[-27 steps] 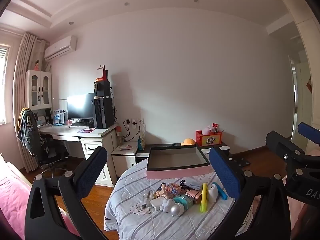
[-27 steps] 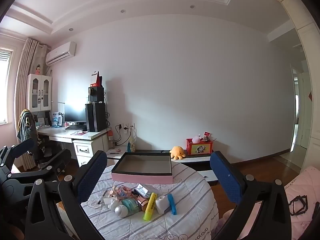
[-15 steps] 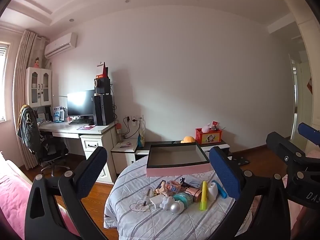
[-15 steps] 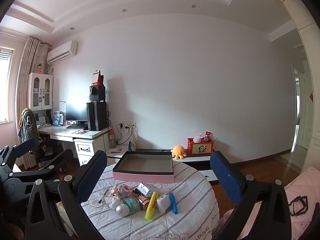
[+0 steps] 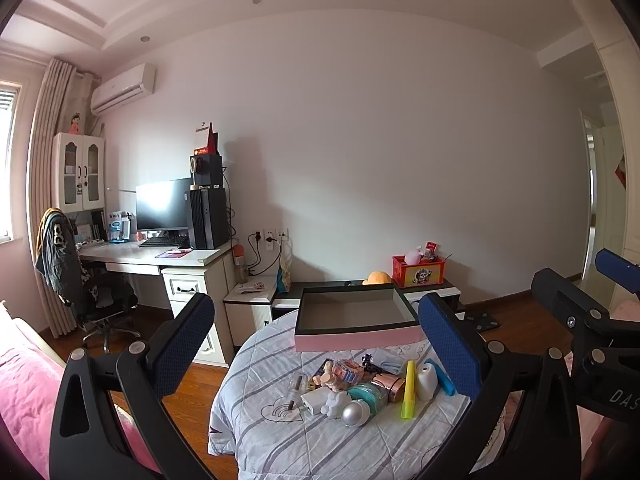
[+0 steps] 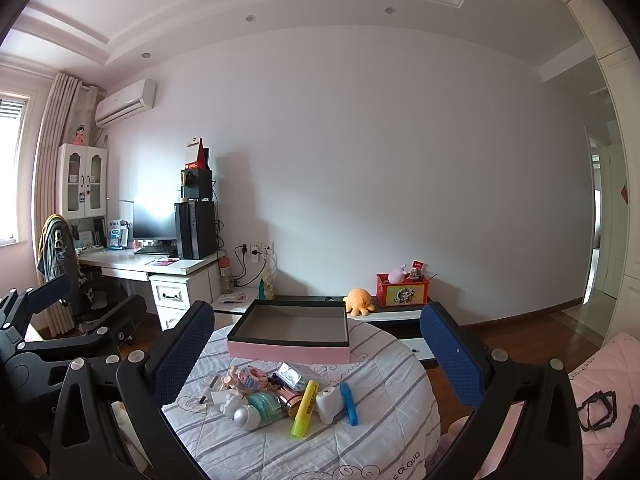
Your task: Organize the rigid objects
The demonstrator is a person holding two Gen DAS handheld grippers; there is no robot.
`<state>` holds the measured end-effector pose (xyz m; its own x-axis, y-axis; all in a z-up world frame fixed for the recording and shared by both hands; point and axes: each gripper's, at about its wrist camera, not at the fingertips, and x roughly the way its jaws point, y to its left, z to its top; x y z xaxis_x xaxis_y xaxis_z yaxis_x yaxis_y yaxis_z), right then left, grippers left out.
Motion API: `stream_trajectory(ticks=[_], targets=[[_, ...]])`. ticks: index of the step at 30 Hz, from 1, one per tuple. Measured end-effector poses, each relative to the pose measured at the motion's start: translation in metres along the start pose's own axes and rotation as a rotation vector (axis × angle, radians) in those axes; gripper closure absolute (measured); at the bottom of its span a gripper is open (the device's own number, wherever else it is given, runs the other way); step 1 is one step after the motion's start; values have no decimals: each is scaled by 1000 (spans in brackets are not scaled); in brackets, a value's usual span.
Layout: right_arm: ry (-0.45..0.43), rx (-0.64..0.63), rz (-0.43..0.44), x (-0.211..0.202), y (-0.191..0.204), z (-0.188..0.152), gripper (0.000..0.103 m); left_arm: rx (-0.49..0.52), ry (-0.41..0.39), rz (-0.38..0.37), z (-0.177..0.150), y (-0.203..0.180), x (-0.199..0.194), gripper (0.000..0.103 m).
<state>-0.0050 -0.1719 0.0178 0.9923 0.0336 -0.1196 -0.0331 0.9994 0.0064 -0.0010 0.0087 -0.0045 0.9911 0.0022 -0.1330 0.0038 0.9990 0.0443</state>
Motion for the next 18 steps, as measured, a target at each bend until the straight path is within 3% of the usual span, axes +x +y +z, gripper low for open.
stream_trajectory(ticks=[18], targets=[[4,0,-1,1,1,-3,0,0,0,2,-3,3,0,0]])
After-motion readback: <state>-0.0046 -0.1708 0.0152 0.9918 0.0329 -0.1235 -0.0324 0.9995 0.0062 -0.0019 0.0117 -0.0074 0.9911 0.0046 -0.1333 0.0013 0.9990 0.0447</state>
